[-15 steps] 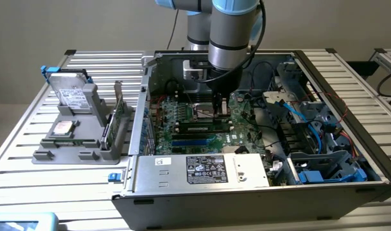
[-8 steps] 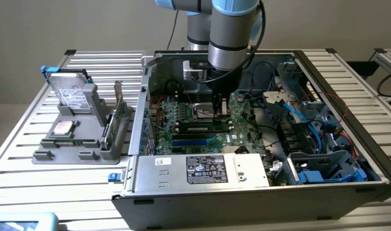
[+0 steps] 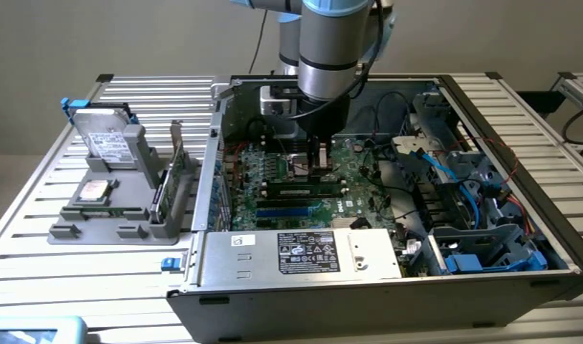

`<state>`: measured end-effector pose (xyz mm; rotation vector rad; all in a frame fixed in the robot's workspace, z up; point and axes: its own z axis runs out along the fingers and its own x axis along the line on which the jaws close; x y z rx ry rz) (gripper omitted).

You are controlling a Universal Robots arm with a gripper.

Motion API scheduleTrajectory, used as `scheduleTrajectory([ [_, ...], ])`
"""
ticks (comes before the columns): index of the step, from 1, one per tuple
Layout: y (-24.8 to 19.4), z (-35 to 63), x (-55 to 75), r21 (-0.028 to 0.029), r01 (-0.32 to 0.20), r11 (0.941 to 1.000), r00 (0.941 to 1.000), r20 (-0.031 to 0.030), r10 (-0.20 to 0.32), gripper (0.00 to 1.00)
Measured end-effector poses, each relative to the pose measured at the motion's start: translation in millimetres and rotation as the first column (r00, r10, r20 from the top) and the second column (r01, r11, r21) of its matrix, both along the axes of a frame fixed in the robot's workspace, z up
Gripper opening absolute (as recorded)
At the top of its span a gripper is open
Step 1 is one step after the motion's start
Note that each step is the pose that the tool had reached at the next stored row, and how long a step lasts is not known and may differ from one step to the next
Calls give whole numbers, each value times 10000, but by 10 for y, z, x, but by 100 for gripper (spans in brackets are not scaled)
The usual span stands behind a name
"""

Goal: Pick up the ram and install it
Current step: 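Press down the ram until it locks into place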

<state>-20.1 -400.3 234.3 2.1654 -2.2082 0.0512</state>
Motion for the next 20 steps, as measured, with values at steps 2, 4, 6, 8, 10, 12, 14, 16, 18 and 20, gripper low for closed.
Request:
scheduleTrajectory([
  [2,0,0,-83,14,0,10000,10000,1,0,11],
  [4,0,0,-156,24,1,10000,10000,3,-1,11],
  [6,1,0,-196,24,0,10000,10000,3,0,11],
  [8,1,-4,-223,26,0,10000,10000,4,0,11],
  [10,0,-12,-232,24,0,10000,10000,4,0,11],
  [12,0,-23,-238,23,0,10000,10000,5,0,11],
  [14,0,-27,-255,22,1,10000,10000,4,-1,11],
  [16,1,-31,-266,25,-1,10000,10000,6,1,11],
  [18,2,-38,-272,25,-13,10000,10000,9,13,11],
  [20,5,-43,-279,23,-41,10000,10000,13,41,11],
])
